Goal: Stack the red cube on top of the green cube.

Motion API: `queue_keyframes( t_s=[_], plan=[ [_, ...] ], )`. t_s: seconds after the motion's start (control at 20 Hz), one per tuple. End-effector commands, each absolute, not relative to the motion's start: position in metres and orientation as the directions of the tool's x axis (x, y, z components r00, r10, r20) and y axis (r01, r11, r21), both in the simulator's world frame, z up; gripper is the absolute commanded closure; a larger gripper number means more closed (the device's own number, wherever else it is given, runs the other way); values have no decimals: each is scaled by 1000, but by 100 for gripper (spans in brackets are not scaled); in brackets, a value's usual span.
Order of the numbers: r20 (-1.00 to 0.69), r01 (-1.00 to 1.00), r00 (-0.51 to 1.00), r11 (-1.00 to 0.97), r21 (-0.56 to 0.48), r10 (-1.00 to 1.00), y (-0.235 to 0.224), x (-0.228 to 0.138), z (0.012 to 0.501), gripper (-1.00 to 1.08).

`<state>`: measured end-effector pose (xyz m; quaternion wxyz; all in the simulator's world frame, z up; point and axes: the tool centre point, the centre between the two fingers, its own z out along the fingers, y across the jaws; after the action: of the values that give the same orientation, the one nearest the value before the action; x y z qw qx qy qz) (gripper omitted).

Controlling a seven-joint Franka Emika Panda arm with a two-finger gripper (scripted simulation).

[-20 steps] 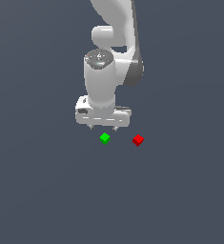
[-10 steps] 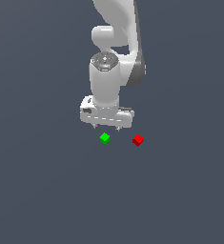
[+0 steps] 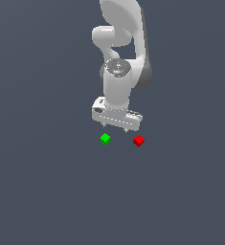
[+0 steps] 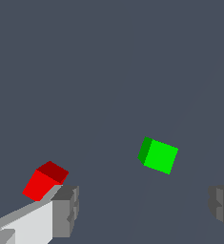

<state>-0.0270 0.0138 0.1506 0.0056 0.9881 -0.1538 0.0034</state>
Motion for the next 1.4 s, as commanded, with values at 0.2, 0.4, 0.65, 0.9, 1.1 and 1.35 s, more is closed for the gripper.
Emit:
queue_keyframes(
  t_s=[0.2, 0.4, 0.65, 0.9, 1.1, 1.35],
  plan=[
    [7, -419, 908, -908, 8, -419, 43, -37, 132, -92],
    [6, -486, 874, -874, 6, -486, 61, -41, 120, -92],
    [5, -566, 824, -824, 5, -566, 84, -44, 106, -92],
    [3, -640, 769, -769, 3, -640, 108, -44, 92, -92],
    [2, -684, 729, -729, 2, -684, 123, -42, 83, -92],
    [1, -722, 692, -692, 1, -722, 136, -40, 75, -92]
  ],
)
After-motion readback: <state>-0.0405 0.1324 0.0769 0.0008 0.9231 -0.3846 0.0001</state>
